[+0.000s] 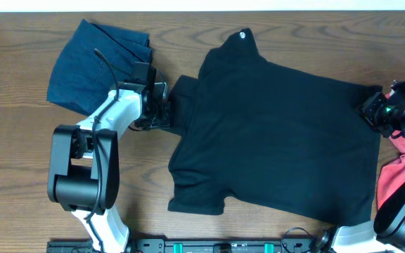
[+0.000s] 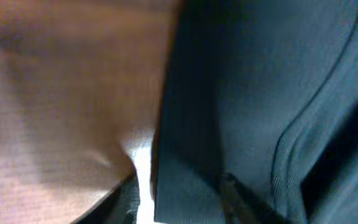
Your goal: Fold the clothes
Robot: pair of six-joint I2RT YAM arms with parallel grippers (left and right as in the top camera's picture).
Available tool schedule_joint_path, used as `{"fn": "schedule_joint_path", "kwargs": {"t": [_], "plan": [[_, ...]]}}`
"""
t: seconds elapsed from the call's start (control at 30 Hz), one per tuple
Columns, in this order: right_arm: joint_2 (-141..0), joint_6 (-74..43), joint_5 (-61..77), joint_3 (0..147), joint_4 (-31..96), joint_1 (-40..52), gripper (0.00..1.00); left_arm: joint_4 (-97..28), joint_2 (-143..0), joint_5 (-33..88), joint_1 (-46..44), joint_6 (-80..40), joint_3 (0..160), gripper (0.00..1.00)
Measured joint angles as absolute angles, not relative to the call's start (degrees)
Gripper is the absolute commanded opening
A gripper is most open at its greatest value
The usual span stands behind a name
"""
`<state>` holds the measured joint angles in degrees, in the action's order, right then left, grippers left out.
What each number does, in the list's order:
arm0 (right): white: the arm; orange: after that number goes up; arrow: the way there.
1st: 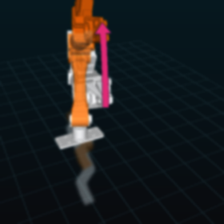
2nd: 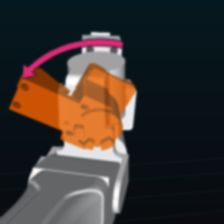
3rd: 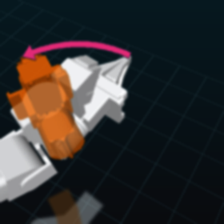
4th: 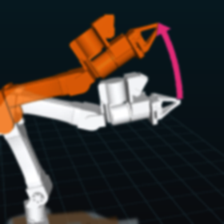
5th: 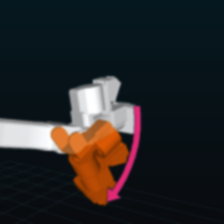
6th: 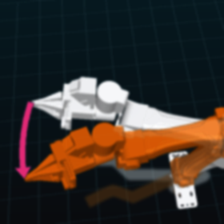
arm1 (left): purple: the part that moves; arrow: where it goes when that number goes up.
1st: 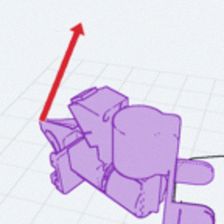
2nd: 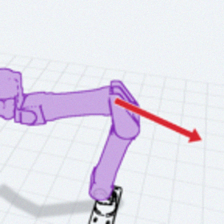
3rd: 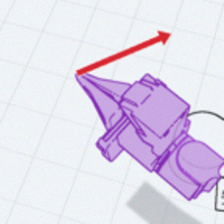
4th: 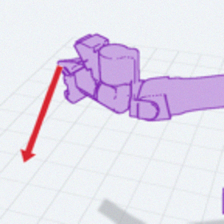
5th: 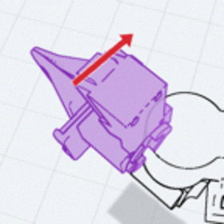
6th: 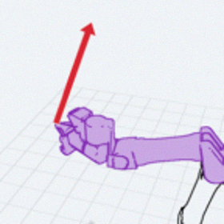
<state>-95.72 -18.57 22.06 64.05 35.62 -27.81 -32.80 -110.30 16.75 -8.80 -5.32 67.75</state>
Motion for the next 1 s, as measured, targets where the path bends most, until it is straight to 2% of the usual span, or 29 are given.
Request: {"fn": "schedule_joint_path", "kwargs": {"t": [0.03,0.07,0.2,0.4,0.63,0.8,0.83,0.93,1.0], "plan": [[-95.72,-18.35,22.35,64.05,35.77,-27.62,0.21,-32.64,-110.61,16.78,-8.80,-4.99,67.79,0.13],[-95.72,-18.17,22.39,64.05,35.81,-27.22,0.21,-32.60,-110.87,16.58,-8.80,-4.86,67.99,0.06],[-95.72,-17.67,22.68,64.05,35.92,-25.23,0.21,-35.64,-111.55,13.37,-8.80,-5.10,68.97,0.06],[-95.83,-17.34,19.18,63.94,35.27,-20.71,0.21,-42.98,-111.28,2.50,-8.27,-8.21,69.63,0.06],[-99.90,-18.00,13.23,61.43,28.62,-17.78,0.20,-44.84,-111.11,-5.37,-4.93,-11.44,68.86,0.06],[-105.36,-18.44,11.31,60.80,25.36,-17.78,0.18,-46.09,-110.50,-6.72,-5.02,-12.47,68.73,0.16],[-106.69,-18.61,10.41,60.75,24.51,-17.78,0.17,-46.74,-110.08,-6.85,-5.04,-12.75,68.73,0.22],[-108.40,-18.83,7.88,61.14,20.69,-17.82,0.16,-48.38,-107.79,-6.74,-5.04,-13.37,68.73,0.30],[-109.30,-18.87,6.87,61.58,18.79,-17.82,0.16,-49.06,-105.38,-5.93,-5.04,-13.21,68.75,0.40]]}}
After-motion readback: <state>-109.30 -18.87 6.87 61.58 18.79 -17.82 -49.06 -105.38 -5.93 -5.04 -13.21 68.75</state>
